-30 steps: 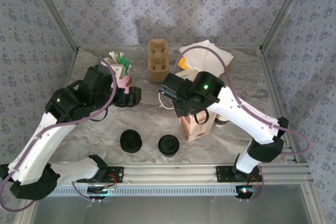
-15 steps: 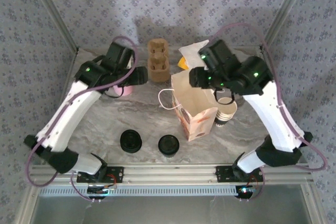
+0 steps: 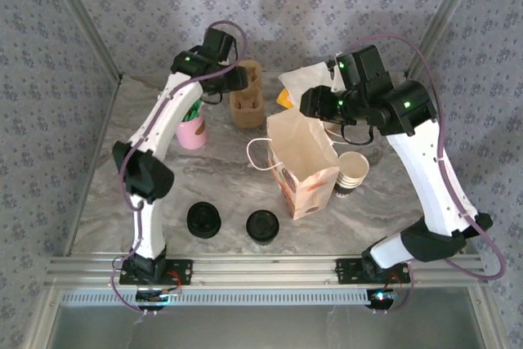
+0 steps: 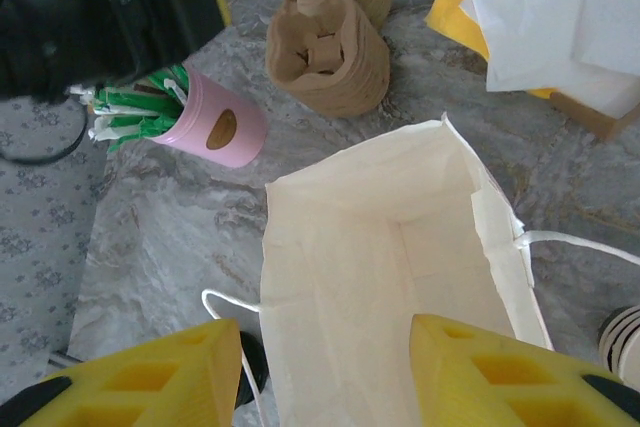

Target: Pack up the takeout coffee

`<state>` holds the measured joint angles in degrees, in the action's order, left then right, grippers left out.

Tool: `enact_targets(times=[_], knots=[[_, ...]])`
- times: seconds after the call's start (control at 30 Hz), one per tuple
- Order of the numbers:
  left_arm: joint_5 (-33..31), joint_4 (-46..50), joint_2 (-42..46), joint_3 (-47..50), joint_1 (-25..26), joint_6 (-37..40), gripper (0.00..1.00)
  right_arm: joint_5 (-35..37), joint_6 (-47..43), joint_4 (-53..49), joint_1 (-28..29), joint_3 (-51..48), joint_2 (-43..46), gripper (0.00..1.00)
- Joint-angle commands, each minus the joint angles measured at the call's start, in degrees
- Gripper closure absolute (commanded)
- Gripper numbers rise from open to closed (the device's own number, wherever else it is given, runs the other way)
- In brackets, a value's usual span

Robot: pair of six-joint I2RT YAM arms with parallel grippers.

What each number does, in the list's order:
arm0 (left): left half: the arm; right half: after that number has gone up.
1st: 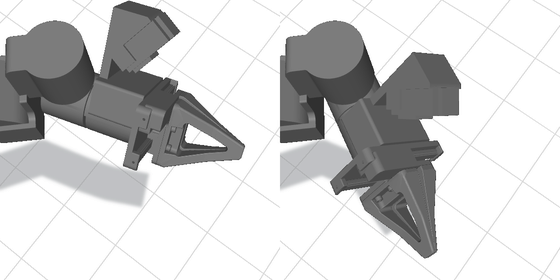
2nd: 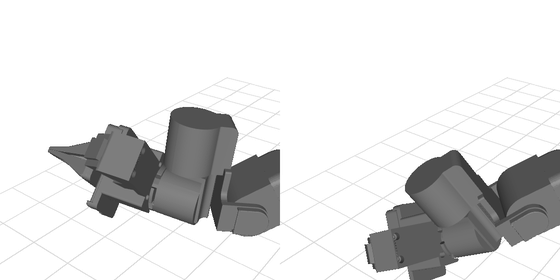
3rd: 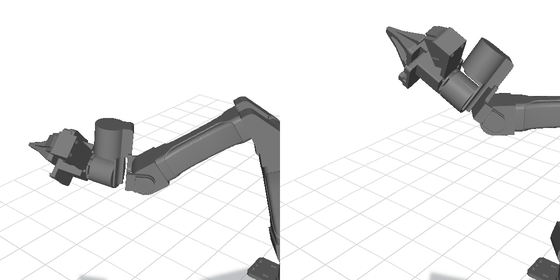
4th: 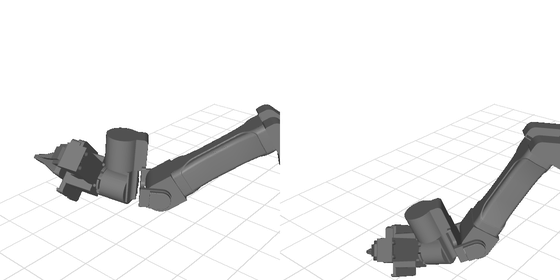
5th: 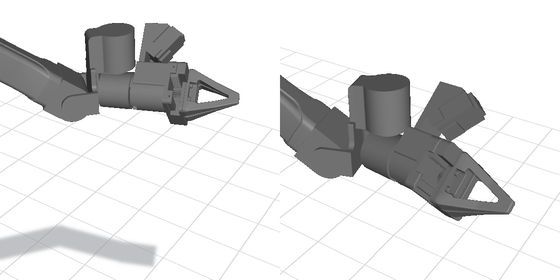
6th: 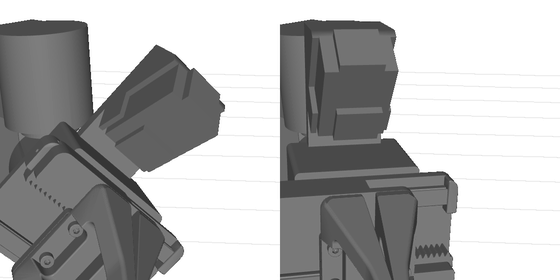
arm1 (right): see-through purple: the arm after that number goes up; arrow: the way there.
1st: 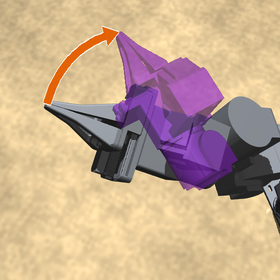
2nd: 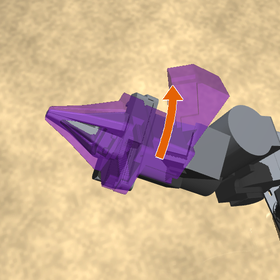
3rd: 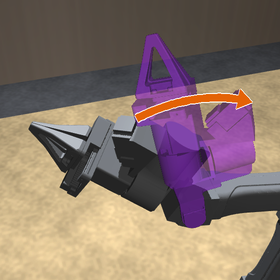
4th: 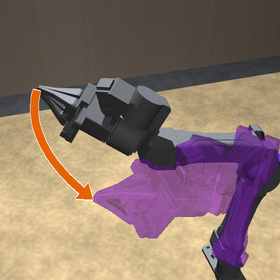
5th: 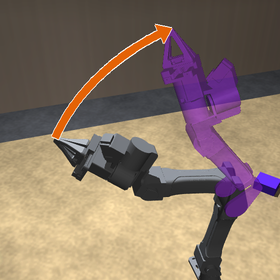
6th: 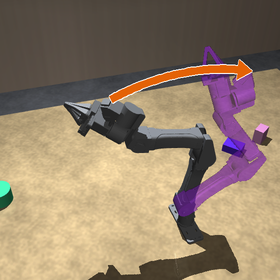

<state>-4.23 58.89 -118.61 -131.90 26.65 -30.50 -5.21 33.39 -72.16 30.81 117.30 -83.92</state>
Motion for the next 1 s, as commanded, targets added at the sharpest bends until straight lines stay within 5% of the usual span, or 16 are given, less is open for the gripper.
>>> enact_targets(times=[0.0, 0.2, 0.53, 0.97], knots=[[2.09, 2.25, -6.67, -9.63, -1.47, -0.11, 0.36, -3.25, -0.78, -0.16, -1.55, -0.79, 0.05, 0.51], [4.99, 4.47, -19.05, -24.44, -3.53, -1.68, 0.35, -5.42, -0.61, 0.46, -3.39, -2.66, 0.03, 0.51], [7.1, -2.2, -23.51, -24.2, -5.8, -5.2, 0.31, -7.77, -0.74, 0.92, -4.52, -5.66, 0.01, 0.51], [10.85, -8.14, -27.73, -25.08, -6.87, -9.48, 0.4, -9.02, -0.65, 1.38, -5.15, -8.28, 0.8, 0.51]])
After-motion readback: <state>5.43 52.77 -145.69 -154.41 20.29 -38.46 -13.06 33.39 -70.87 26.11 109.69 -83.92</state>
